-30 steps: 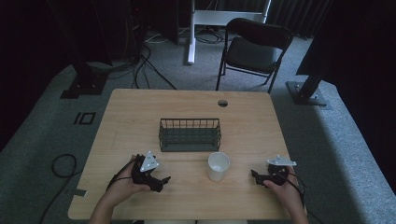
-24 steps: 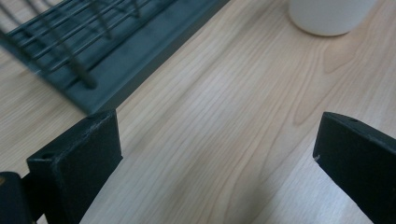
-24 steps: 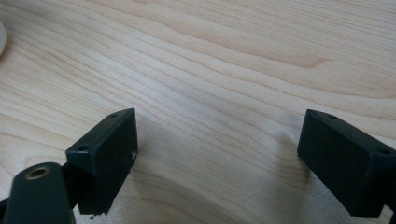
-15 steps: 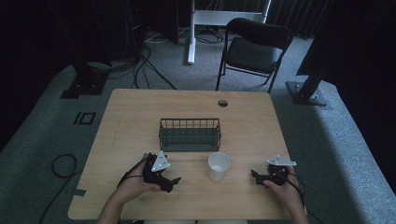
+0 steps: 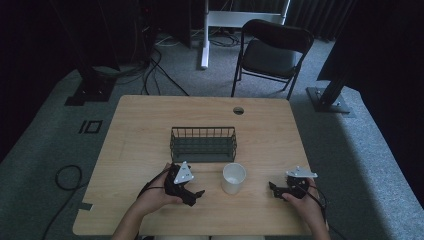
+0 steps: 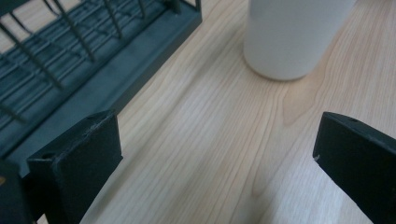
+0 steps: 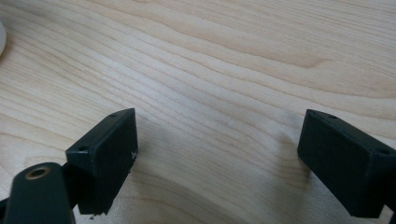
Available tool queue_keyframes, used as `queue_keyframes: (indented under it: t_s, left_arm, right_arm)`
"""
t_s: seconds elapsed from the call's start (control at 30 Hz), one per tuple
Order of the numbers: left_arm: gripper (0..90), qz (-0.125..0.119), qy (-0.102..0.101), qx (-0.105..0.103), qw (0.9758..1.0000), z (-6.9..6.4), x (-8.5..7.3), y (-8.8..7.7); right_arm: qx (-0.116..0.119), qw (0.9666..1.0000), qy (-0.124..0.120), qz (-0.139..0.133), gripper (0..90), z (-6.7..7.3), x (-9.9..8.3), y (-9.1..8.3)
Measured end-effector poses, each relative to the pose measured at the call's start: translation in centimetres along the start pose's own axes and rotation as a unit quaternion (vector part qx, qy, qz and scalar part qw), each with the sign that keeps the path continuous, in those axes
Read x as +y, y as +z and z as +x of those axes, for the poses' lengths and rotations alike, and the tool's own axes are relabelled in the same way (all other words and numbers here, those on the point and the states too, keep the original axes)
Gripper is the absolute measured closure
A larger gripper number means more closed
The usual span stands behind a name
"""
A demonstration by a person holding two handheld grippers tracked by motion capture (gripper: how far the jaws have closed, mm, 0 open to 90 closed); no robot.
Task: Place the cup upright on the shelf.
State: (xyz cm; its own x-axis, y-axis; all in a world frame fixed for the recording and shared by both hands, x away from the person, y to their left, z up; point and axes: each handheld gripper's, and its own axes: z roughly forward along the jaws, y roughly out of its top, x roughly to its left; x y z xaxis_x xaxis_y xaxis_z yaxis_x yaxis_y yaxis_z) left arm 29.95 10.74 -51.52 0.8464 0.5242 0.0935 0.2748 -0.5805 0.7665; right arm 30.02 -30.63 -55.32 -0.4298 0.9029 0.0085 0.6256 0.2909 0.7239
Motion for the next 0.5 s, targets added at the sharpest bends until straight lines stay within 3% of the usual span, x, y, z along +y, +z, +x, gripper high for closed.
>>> queue_keyframes:
  t_s: [0.37, 0.5]
  left_arm:
    - [2.7, -0.019, 0.01, -0.029, 0.9994, -1.2, 1.3, 1.4]
    - [2.7, -0.022, 0.014, -0.03, 0.9992, -1.7, 1.8, 2.0]
  right_arm:
    - [0.0, 1.0, 0.0, 0.0, 11.9, 0.0, 0.0, 0.0]
    - [0.0, 1.0, 0.0, 0.0, 11.9, 0.0, 0.0, 0.0]
